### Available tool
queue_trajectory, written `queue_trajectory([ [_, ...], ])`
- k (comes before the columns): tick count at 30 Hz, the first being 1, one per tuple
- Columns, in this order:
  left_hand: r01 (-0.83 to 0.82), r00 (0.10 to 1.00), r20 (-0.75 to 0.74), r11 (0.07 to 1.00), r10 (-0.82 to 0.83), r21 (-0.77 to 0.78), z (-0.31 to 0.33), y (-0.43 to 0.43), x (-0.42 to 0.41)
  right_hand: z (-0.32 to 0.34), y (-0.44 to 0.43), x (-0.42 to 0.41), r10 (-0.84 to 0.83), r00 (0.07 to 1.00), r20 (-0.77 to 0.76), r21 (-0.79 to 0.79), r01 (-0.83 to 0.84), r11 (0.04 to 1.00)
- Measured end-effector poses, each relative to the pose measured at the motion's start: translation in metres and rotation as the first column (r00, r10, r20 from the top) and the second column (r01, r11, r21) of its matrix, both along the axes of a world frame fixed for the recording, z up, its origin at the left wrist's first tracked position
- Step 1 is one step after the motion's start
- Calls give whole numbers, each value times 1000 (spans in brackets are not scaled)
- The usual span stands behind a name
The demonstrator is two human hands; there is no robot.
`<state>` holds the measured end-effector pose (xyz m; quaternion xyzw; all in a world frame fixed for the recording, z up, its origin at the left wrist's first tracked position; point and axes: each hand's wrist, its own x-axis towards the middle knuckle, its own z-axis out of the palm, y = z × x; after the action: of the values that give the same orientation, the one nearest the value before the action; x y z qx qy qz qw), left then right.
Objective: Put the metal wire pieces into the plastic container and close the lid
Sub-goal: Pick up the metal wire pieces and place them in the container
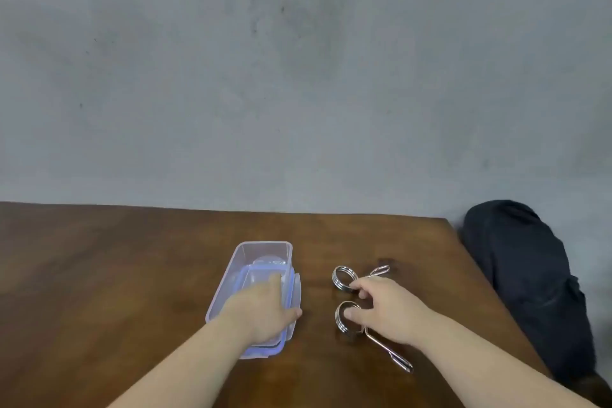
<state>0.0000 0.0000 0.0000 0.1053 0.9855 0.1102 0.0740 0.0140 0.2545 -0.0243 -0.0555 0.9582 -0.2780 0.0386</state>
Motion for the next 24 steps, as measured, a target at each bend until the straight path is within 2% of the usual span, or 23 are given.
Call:
queue_trajectory([
  [2,-6,999,-39,1000,6,-22,-7,0,-1,-6,-5,-1,19,1000,15,166,-21,986],
  [4,-8,999,-49,996,3,-92,-9,0,2,-15,-9,0,42,999,4,246,-42,968],
  [7,8,1000,-28,996,-10,-93,-11,-1,9,-25,-12,1,71,997,-39,318,-55,947],
  [10,46,998,-49,995,-51,-93,-12,-8,20,-30,-12,2,62,997,-52,304,-43,952],
  [13,64,996,-50,992,-70,-105,-14,-16,34,-28,-9,1,19,1000,14,283,-22,959],
  [18,73,994,-71,984,-86,-162,-19,-26,42,-24,-7,0,4,999,35,303,-15,953],
  [20,65,994,-78,986,-77,-152,-20,-31,44,-21,-4,0,0,999,32,261,-9,965],
  [24,76,992,-91,990,-87,-119,-22,-43,46,8,4,1,-64,998,-29,-68,62,996],
])
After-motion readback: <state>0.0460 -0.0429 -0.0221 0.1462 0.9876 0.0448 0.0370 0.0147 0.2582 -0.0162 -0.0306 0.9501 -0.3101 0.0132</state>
